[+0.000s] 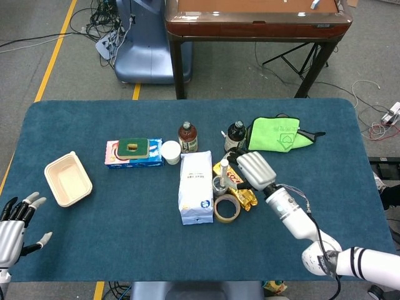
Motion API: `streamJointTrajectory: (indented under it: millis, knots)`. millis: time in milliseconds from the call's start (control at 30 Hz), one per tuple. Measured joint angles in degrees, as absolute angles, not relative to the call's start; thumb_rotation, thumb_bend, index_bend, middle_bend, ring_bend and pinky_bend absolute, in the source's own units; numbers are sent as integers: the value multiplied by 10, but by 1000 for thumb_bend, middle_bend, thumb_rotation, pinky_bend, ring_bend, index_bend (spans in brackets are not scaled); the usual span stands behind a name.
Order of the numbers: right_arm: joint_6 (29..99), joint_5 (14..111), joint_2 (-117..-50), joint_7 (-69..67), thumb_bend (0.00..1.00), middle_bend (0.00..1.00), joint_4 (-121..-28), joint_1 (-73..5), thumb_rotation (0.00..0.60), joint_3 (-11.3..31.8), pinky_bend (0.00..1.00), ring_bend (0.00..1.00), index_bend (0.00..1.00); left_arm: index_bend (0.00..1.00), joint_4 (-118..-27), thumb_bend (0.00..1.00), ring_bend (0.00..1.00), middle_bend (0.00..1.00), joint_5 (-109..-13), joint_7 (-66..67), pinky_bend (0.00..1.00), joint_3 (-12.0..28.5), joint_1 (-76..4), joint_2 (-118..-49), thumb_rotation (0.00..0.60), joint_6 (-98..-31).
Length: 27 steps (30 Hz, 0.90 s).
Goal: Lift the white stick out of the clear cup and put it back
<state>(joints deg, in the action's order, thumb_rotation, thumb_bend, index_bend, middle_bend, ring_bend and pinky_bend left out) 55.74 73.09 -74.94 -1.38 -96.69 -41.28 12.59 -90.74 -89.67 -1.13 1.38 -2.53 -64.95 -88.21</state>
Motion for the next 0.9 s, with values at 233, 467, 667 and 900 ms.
streamJointTrajectory:
  millis: [233, 467, 667, 900]
  knots:
    - [604, 772, -682, -71, 591, 408, -1023, -378, 600, 133, 245, 233, 560, 173, -916, 229, 159, 97, -898, -7, 34, 17, -34, -649, 600, -875]
    - [645, 800, -640, -38, 591, 414, -1041, -348, 600, 125, 245, 237, 568, 173, -926, 230, 159, 97, -902, 4, 34, 16, -40, -650, 600, -870]
    - [678, 806, -632, 19, 593, 416, -1048, -327, 600, 116, 245, 246, 570, 173, -933, 229, 159, 97, -904, 10, 34, 15, -43, -650, 600, -868]
    - [651, 803, -621, -95, 593, 422, -1068, -323, 600, 112, 245, 251, 570, 173, -938, 229, 159, 97, -904, 14, 34, 13, -45, -650, 600, -867]
